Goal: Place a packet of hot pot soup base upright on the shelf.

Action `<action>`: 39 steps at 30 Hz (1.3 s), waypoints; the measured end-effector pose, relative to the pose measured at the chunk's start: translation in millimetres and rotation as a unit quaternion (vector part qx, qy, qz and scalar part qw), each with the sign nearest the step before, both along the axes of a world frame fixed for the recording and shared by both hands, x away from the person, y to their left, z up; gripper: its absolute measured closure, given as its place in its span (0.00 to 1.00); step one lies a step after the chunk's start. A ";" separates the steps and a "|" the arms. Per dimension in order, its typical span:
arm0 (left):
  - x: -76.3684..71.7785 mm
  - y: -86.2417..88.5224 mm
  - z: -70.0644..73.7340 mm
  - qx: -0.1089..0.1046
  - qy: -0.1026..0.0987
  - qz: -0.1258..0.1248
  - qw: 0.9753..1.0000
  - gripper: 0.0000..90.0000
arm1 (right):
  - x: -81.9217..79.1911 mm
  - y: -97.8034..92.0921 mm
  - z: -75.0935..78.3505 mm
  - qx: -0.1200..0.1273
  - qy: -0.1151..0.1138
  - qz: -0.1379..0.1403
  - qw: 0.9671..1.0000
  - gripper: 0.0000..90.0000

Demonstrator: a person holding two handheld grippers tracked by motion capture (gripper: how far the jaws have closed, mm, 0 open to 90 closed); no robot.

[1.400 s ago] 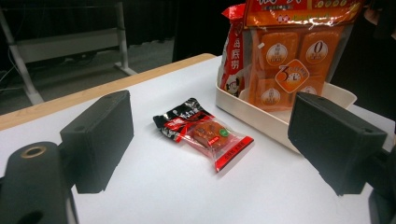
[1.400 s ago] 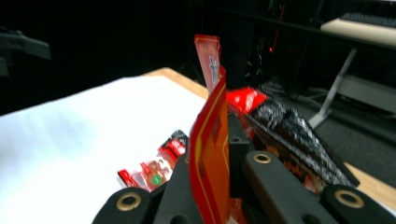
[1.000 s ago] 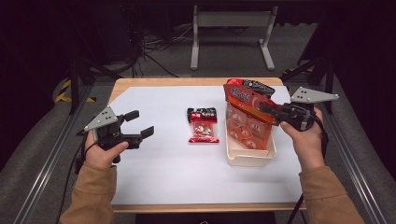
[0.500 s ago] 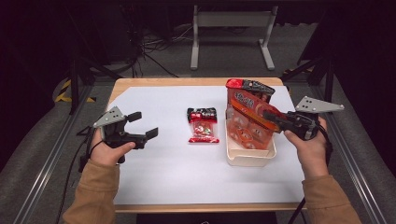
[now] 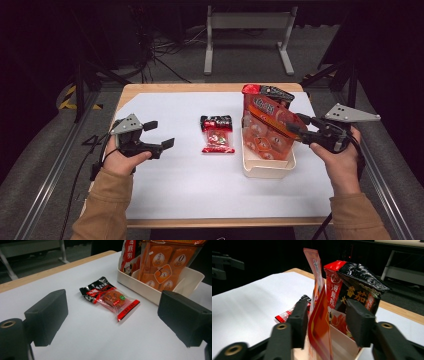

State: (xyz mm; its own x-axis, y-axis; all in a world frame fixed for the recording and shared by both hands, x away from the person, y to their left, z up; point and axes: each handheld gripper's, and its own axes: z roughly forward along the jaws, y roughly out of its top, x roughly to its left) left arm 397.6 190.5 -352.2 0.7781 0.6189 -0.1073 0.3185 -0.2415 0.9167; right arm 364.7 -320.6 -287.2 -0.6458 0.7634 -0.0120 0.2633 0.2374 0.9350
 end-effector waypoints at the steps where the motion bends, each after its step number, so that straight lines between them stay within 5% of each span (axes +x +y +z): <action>1: 0.2 -0.8 -0.2 0.001 0.000 -0.002 1.000 0.11 | -1.7 -1.9 0.5 0.002 0.000 -0.001 1.000 0.52; 11: 1.6 -2.5 -0.8 0.004 0.005 -0.004 1.000 0.12 | -23.7 -24.5 3.8 0.000 -0.005 -0.014 1.000 0.42; 18: 1.2 -3.0 -1.2 0.005 0.008 -0.002 1.000 0.13 | -34.8 -38.7 -4.2 -0.029 0.003 -0.029 0.999 0.42; 32: 8.6 -16.8 0.9 0.006 0.011 -0.008 1.000 0.18 | -28.4 -49.6 -35.1 -0.030 0.028 -0.051 0.998 0.41; 39: 27.0 -40.2 1.4 0.012 0.020 -0.016 1.000 0.19 | -23.2 -51.6 -42.2 -0.036 0.038 -0.054 0.997 0.41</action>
